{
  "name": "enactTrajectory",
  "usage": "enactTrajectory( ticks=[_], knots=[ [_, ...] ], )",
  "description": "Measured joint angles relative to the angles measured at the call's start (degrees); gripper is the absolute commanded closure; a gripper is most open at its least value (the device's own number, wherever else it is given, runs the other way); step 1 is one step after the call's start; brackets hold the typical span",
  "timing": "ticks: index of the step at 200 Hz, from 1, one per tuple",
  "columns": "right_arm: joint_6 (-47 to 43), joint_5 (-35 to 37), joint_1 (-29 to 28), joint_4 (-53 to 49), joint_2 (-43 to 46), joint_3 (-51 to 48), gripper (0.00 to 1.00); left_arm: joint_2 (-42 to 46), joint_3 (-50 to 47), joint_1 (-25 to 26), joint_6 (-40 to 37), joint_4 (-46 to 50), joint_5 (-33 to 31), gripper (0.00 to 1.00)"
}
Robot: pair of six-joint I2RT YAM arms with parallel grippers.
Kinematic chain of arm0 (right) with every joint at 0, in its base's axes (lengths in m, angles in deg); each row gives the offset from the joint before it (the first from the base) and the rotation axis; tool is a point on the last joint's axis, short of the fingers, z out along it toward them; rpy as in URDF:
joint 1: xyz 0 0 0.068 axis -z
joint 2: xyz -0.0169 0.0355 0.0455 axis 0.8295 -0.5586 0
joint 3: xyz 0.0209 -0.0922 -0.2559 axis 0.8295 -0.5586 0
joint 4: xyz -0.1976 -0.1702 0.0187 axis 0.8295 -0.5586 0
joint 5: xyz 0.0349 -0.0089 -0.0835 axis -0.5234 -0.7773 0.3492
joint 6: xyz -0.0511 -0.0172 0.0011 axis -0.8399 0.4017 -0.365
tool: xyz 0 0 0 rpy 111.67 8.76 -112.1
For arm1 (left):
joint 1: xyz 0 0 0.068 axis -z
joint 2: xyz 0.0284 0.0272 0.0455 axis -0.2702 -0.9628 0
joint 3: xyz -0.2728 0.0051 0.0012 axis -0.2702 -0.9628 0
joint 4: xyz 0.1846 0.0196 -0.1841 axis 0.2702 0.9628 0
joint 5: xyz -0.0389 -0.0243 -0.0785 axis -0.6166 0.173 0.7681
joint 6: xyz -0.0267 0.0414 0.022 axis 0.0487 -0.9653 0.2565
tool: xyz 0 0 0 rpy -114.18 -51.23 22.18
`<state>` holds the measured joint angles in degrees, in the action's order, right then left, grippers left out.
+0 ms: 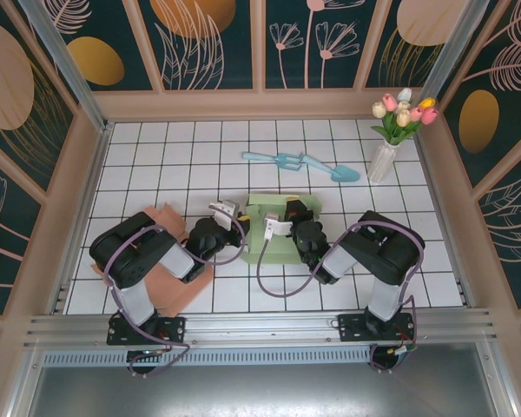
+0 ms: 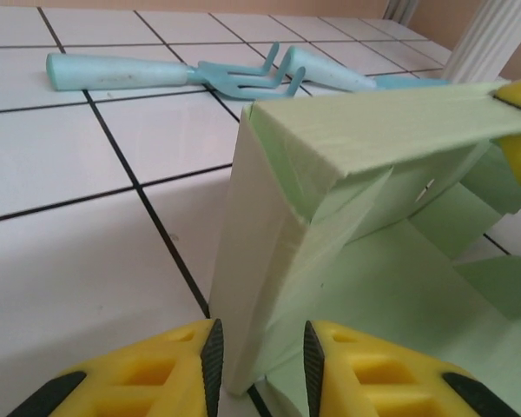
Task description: Fold the paper box
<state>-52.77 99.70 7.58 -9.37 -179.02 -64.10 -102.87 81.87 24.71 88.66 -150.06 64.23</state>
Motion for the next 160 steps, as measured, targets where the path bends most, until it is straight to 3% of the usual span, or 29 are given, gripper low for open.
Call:
enactTrajectory(
  ticks=[79, 160],
  knots=[
    [-0.8, 1.6, -0.2, -0.6, -0.1, 0.4, 1.0, -3.3, 6.1, 0.4, -0.5, 0.1, -1.0, 0.79],
    [-0.8, 4.5, 0.0, -0.9, -0.5, 0.9, 1.0, -7.4, 11.9, 5.6, -1.4, 1.3, -15.0, 0.78]
  ],
)
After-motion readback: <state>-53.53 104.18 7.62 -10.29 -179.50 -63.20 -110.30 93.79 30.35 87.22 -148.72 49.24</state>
